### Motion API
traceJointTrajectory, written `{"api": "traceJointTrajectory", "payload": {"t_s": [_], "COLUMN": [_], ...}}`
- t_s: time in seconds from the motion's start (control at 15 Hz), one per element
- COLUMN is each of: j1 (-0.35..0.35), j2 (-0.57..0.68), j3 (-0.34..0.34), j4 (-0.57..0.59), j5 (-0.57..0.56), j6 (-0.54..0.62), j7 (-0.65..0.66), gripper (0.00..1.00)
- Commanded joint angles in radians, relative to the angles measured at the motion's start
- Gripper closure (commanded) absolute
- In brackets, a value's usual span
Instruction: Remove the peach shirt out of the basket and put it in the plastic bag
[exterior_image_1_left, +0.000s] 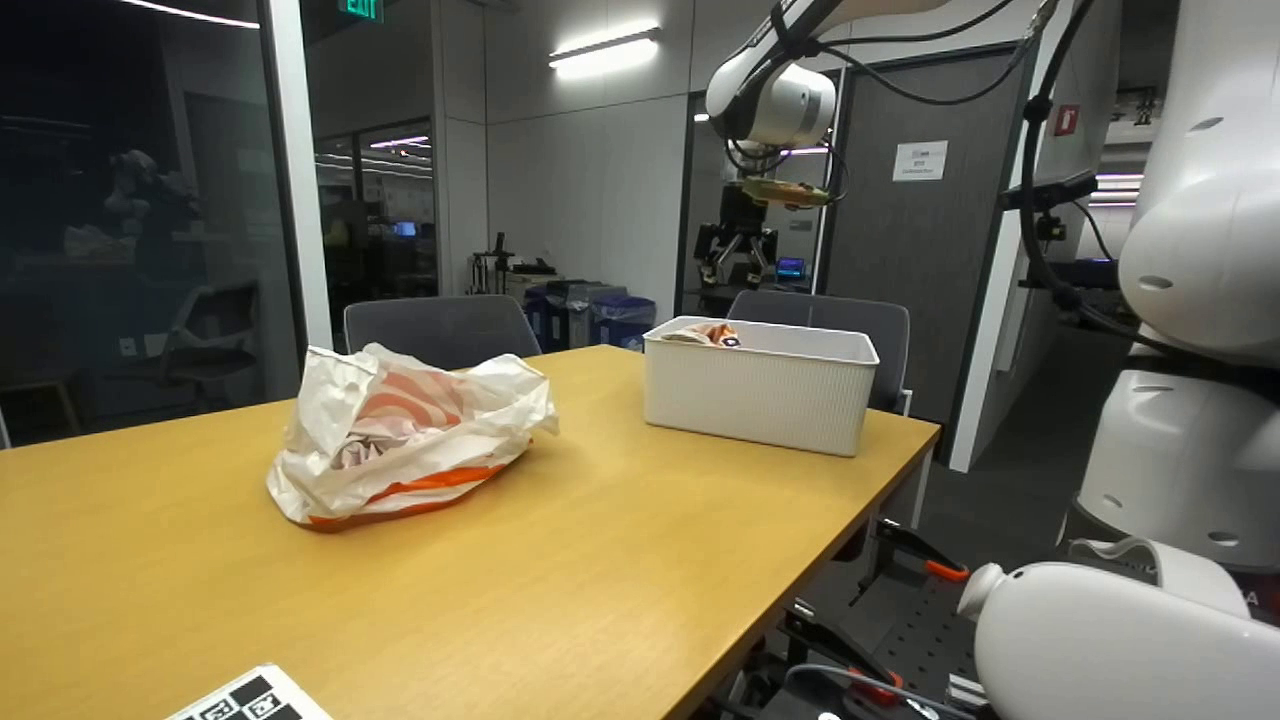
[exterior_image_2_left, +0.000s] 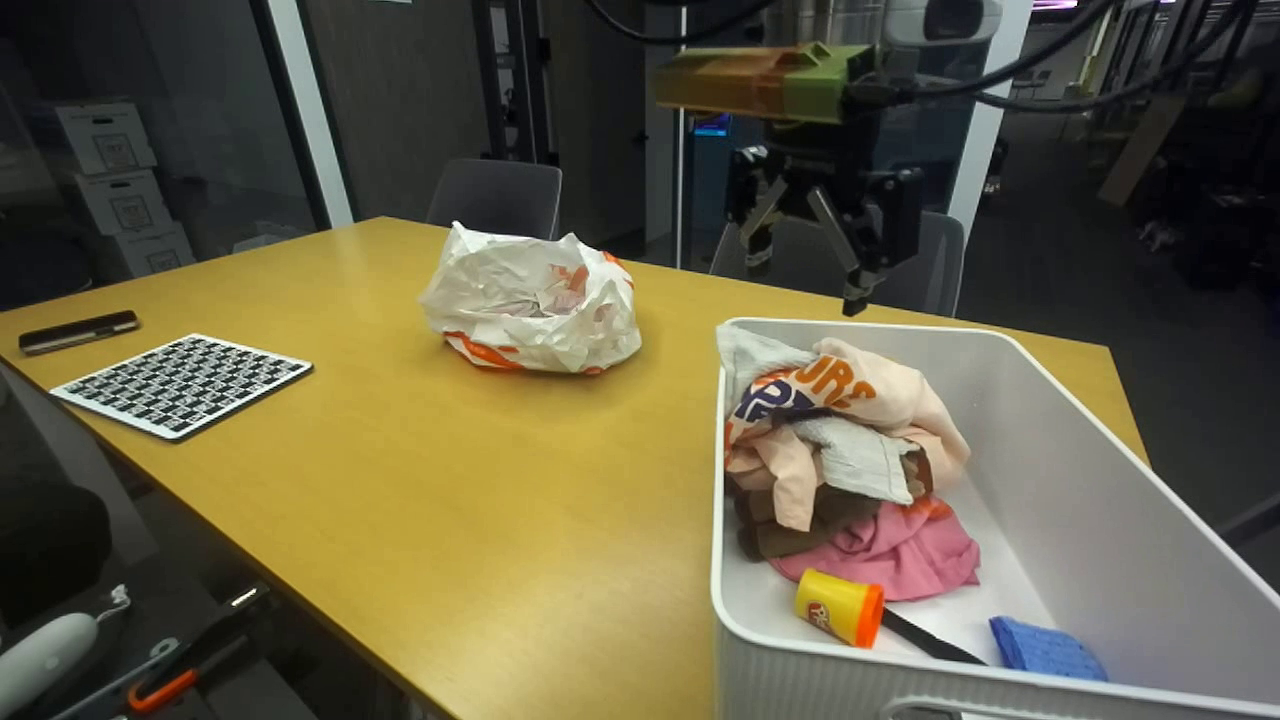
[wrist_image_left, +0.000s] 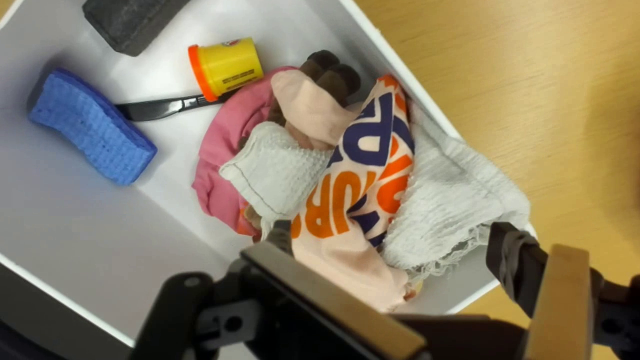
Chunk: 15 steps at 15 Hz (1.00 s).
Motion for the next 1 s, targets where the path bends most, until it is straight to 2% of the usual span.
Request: {"api": "traceJointTrajectory", "payload": {"t_s": [0.0,0.2,0.27,0.4,0.8,0.93], "j1": [-0.041,-0.066,-0.056,-0.064,-0.081,-0.085], "j2": [0.129,0.196,0.148,0.183,0.210,0.215], "j3": [0.008,0.014,0.013,0.015,0.038,0.042], "j4": [0.145,0.213,0.132,0.167,0.154,0.151], "j5": [0.046,0.052,0.023,0.025,0.075,0.082], "j6": [-0.038,-0.079,-0.025,-0.045,-0.015,0.000], "j7": [-0.014,-0.016,0.001,0.001,-0.046,-0.051], "gripper": [0.00,0.00,0.00,0.00,0.00,0.27]}}
